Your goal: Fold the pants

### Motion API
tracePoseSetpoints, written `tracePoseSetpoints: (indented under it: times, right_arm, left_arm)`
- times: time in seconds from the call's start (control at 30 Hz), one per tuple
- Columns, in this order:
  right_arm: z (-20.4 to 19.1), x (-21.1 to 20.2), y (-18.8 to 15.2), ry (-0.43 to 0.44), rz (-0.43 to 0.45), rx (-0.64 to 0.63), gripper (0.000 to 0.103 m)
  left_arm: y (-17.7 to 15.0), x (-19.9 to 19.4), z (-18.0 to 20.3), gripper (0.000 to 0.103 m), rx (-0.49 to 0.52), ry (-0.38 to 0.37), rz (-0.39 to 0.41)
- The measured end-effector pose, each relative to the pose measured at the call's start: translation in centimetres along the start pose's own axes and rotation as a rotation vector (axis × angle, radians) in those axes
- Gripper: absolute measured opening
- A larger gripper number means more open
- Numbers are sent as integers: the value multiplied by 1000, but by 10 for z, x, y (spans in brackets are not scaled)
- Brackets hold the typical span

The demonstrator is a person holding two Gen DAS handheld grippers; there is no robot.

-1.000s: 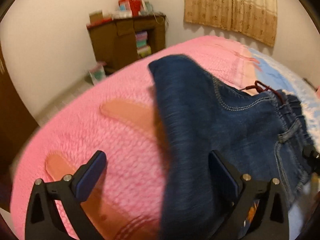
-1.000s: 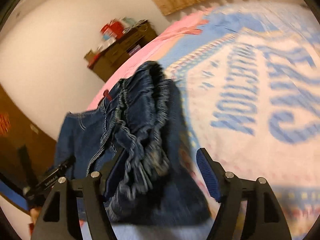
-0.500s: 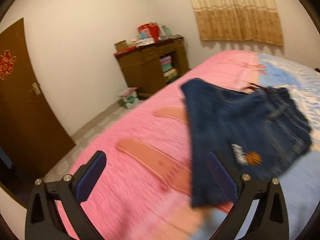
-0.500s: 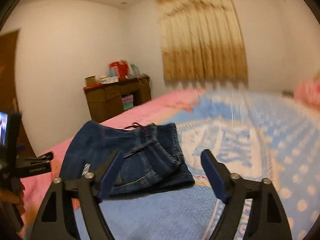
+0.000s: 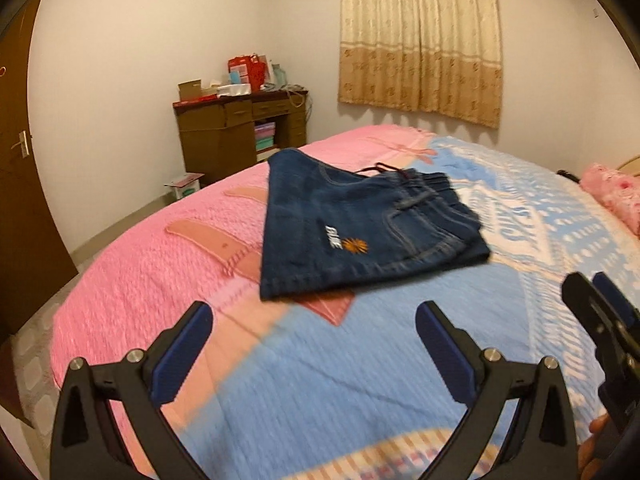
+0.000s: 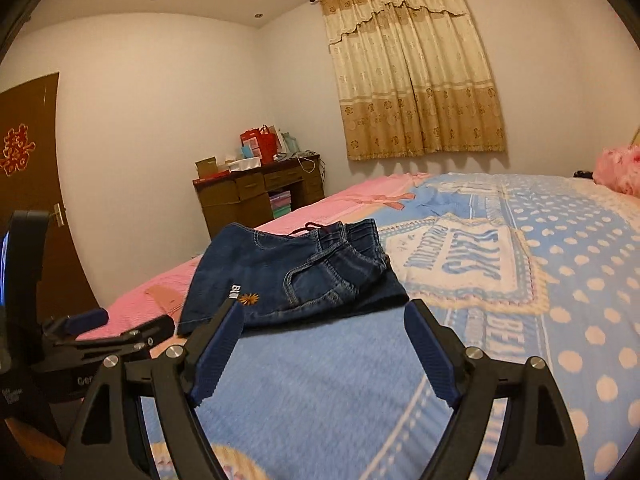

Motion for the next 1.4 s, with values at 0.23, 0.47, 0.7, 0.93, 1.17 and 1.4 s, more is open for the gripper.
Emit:
tracePoseSetpoints:
  times: [0.23, 0.47, 0.7, 0.93, 1.17, 1.4]
  right_arm:
    - [-4, -44, -5, 5, 15, 62, 84]
    - [-27, -97, 22, -14, 141, 30, 89]
    - [-39, -108, 43, -11, 193, 5, 90]
    - [-39, -96, 48, -3, 184, 18, 90]
    - [-39, -96, 47, -3, 190, 26, 90]
    - [-37, -100, 48, -4, 191, 27, 90]
  left_arm:
    - [-10, -48, 8, 103, 58, -16, 55]
    - [5, -92, 7, 103, 78, -15, 158]
    - [19, -105, 5, 103, 62, -13, 190]
    - [22, -98, 3, 103, 56, 12, 174]
    - [19, -92, -5, 103, 23, 34, 147]
    - [20, -95, -4, 103, 40, 45, 154]
Point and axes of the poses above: each gripper's, at about its wrist camera, not at the fingertips, and x roughly the way its jaws point, z to its right, y to its top, the point moved 8 cm from there along x, roughly the way its jaws point, and after that the axes turned 8 degrees about z, right-handed, at the moved point
